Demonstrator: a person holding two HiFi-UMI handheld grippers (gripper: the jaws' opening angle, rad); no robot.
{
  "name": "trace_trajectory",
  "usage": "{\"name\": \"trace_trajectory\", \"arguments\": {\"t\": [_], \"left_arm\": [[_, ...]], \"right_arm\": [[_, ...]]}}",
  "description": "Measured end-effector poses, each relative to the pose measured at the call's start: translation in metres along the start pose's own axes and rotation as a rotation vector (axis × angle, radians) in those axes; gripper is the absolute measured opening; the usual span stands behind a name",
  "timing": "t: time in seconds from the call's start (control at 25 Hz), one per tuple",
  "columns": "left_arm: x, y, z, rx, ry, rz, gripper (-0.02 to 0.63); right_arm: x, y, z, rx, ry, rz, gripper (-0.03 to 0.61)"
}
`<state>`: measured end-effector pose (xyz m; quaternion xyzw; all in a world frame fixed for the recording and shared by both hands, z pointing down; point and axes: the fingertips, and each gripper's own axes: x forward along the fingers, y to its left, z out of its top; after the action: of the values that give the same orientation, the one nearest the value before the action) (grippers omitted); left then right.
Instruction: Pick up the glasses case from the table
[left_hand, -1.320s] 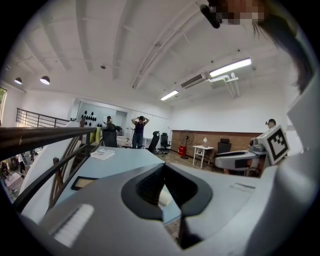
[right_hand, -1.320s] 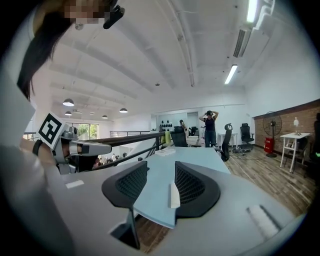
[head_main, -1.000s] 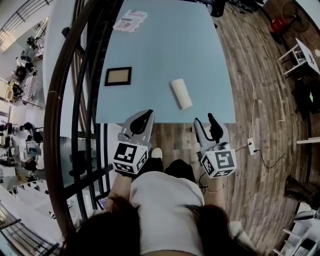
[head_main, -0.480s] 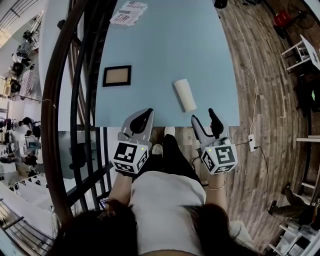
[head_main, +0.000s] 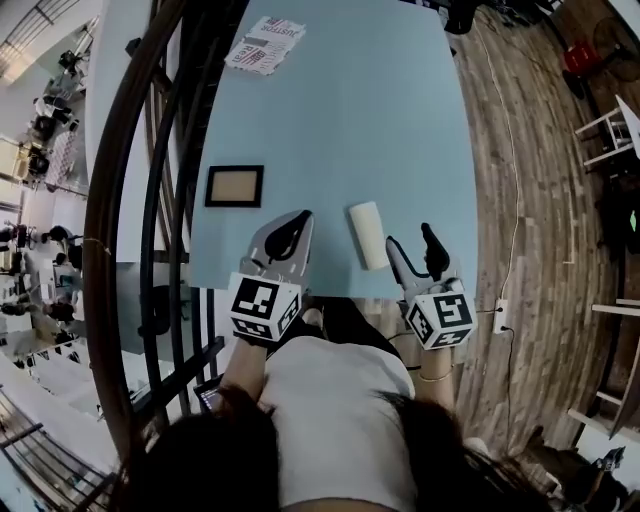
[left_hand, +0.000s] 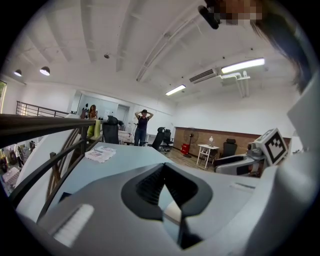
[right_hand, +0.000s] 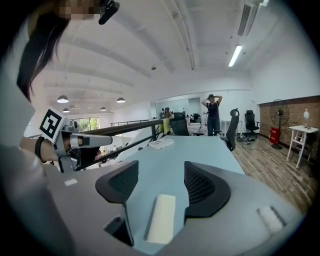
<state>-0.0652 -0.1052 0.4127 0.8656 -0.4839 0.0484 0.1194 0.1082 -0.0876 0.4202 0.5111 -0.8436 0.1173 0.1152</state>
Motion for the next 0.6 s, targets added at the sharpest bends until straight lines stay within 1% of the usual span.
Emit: {"name": "trace_trajectory", "arguments": {"t": [0.36, 0.48, 0.6], "left_arm": [[0.060, 0.002, 0.026, 0.032, -0.014, 0.030, 0.058], [0.072, 0.001, 0.029, 0.038, -0.016, 0.041, 0.057], [0.079, 0.002, 0.029, 0.040, -0.017, 0.046, 0.057]], "right_arm": [[0.041, -0.040, 0.020, -0.002, -0.006, 0.067, 0.275], [0.045, -0.051, 0.022, -0.008, -0.005, 0.085, 0.278], [0.047, -0.058, 0.022, -0.005, -0.007, 0.085, 0.278]]}}
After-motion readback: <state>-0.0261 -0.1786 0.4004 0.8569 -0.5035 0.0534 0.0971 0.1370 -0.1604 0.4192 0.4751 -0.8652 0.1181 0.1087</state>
